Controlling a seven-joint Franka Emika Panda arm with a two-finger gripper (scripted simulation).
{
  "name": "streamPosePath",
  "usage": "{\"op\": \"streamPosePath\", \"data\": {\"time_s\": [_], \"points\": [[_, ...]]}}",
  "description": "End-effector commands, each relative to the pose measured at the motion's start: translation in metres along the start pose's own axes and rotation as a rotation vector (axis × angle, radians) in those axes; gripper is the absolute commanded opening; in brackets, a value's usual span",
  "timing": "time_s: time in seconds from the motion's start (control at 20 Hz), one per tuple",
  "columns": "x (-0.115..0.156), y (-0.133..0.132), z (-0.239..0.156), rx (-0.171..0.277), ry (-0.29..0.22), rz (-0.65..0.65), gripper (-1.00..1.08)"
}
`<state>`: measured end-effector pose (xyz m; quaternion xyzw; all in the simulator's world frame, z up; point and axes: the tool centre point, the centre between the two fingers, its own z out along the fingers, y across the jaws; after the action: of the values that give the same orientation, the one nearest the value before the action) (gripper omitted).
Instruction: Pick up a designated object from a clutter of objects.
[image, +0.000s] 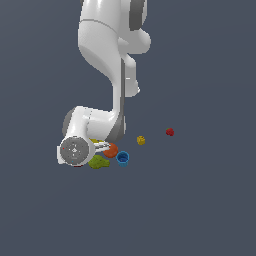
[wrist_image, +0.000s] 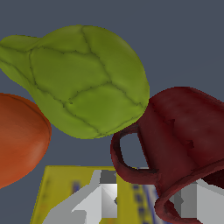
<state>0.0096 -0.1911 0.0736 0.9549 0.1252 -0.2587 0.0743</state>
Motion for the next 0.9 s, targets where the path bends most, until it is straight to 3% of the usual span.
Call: {"op": "streamPosePath", "data": {"time_s": [0.0, 0.45, 0.85], "points": [[0.0, 0.0, 0.0, 0.0, 0.0, 0.0, -1.0], [-0.018, -0.003, -0.017, 0.0, 0.0, 0.0, -1.0], [-0.06, -0.009, -0.056, 0.001, 0.0, 0.0, -1.0]]}}
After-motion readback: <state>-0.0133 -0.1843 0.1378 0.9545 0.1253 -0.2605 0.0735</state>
